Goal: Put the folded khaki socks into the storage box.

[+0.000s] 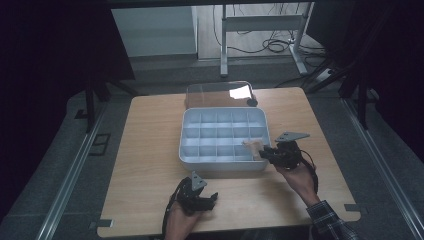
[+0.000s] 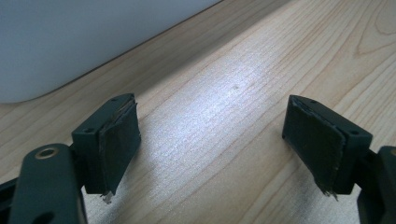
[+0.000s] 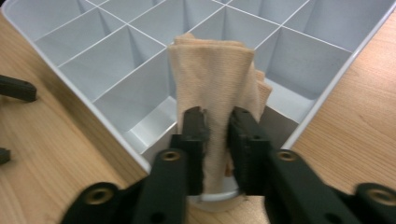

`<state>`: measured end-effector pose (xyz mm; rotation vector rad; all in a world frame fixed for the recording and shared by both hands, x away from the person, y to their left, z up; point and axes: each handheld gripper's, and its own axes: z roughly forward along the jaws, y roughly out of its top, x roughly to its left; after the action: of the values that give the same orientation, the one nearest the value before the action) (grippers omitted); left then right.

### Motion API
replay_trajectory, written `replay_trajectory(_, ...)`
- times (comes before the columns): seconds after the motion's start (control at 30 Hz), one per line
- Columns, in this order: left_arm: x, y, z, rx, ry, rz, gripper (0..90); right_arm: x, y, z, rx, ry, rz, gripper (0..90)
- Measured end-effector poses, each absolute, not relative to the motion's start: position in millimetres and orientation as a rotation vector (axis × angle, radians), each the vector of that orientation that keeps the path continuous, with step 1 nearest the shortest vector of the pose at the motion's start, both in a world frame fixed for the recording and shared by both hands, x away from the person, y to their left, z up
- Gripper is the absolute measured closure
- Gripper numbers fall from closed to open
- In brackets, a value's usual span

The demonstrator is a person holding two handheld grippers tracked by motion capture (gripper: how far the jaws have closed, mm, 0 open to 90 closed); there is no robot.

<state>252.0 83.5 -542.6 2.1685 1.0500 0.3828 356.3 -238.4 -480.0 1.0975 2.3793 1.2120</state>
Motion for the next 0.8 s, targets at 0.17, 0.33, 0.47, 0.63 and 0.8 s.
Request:
replay_trajectory(0.17,252,84,-543,2.169,1.05,0.383,18.8,361,-239,-470,1.106,2.336,1.246,60.6)
replay_trajectory(0.33,252,84,-543,2.168,1.05,0.382,18.8,374,-231,-468,1.111,2.325,1.245,63.5)
replay_trajectory(0.47,252,84,-543,2.167,1.05,0.382,18.9,376,-226,-468,1.094,2.339,1.217,79.7)
replay_trajectory(0.63,252,84,-543,2.168,1.05,0.382,18.9,368,-234,-472,1.095,2.354,1.203,81.3)
replay_trajectory(0.8,252,84,-543,2.168,1.05,0.383,19.0,357,-239,-476,1.069,2.384,1.176,80.5)
